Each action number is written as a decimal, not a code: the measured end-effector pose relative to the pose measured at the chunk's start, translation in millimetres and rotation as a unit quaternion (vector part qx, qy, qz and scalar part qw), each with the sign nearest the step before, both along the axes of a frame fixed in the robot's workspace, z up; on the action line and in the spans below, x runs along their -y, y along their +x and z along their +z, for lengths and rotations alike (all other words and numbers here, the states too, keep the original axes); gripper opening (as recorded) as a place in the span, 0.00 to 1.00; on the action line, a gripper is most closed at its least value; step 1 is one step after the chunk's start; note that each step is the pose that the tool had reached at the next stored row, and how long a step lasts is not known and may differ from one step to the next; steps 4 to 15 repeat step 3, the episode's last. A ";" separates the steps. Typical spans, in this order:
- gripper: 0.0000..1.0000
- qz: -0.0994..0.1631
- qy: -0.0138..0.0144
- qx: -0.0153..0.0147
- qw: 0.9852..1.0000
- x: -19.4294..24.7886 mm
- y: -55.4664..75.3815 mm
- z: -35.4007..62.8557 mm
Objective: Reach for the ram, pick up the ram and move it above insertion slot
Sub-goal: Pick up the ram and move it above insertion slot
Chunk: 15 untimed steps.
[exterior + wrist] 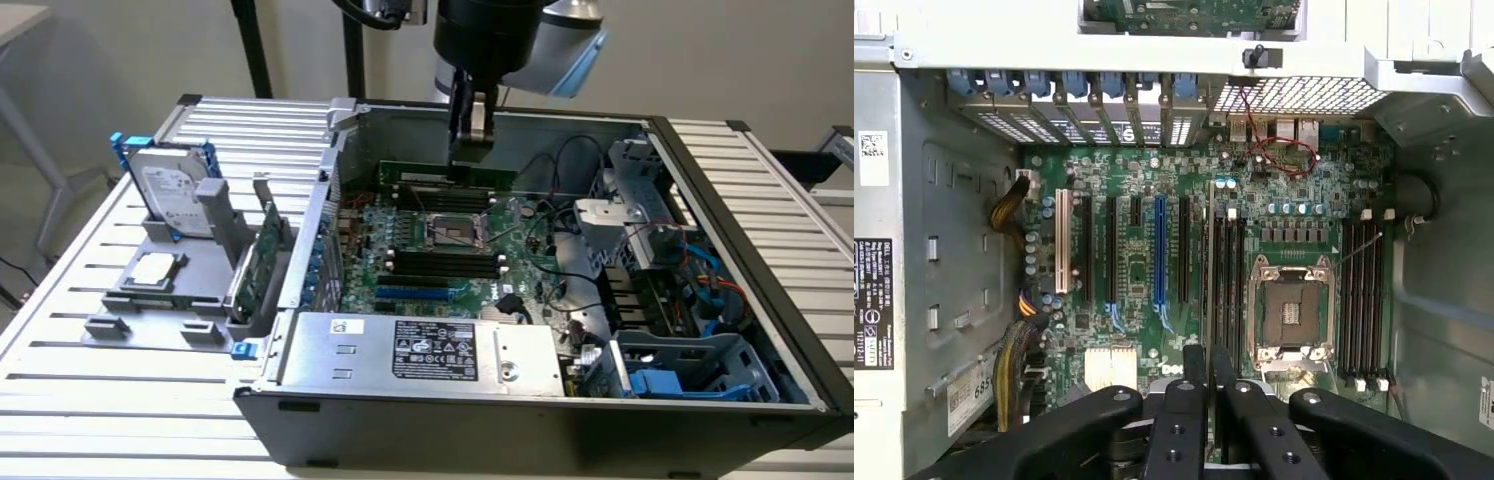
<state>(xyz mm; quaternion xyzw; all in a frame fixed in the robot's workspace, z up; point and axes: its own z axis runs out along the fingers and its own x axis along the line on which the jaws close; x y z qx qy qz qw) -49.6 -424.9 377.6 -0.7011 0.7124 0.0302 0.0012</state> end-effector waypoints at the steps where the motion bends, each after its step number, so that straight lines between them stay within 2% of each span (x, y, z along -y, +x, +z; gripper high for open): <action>1: 0.14 0.000 0.000 0.000 1.000 0.0 0.0 0.0; 15: 0.14 0.000 0.000 0.000 1.000 0.0 0.0 0.0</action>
